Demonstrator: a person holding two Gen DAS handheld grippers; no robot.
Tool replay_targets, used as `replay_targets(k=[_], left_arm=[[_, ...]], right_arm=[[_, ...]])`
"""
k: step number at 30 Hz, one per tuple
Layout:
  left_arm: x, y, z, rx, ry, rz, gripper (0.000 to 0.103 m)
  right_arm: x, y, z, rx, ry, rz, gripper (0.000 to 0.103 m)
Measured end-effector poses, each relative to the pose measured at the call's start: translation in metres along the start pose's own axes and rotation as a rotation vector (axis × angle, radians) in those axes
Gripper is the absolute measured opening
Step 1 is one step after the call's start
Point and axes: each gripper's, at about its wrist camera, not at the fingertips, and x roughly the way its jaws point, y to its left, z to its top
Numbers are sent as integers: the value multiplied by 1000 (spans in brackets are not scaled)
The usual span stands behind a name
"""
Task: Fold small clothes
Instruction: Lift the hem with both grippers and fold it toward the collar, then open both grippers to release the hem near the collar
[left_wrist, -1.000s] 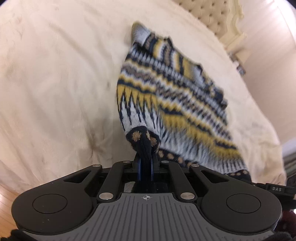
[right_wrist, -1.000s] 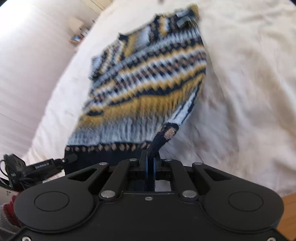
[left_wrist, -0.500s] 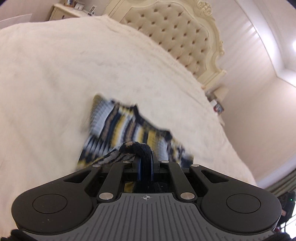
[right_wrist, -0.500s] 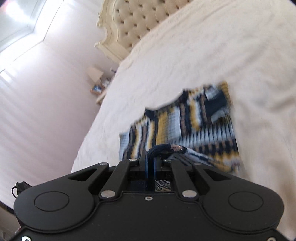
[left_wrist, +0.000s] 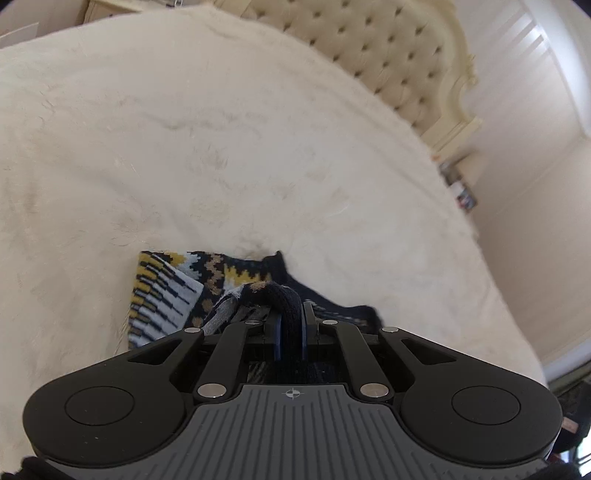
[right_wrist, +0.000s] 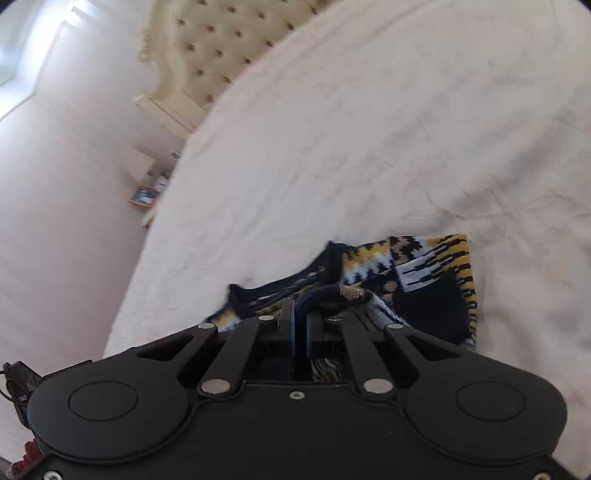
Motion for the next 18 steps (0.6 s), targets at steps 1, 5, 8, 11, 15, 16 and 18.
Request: replay_targets(k=[1, 5, 8, 11, 15, 16, 18], left_arm=[[7, 3, 3, 3, 14, 8, 10], [35, 12, 9, 14, 61, 53, 12], [44, 25, 14, -15, 75, 69, 30], [50, 36, 22, -33, 67, 85, 40], [52, 46, 35, -31, 33, 122, 50], [51, 47, 39, -28, 28, 130, 50], [47, 47, 43, -11, 28, 142, 50]], right_arm=[[9, -3, 2, 6, 10, -15, 14], [35, -15, 9, 40, 34, -64, 19], [50, -24, 15, 74, 43, -92, 21], [62, -32, 21, 96, 57, -122, 38], [73, -39, 28, 108, 51, -147, 49], [73, -40, 29, 106, 42, -150, 53], [72, -39, 33, 99, 15, -152, 55]])
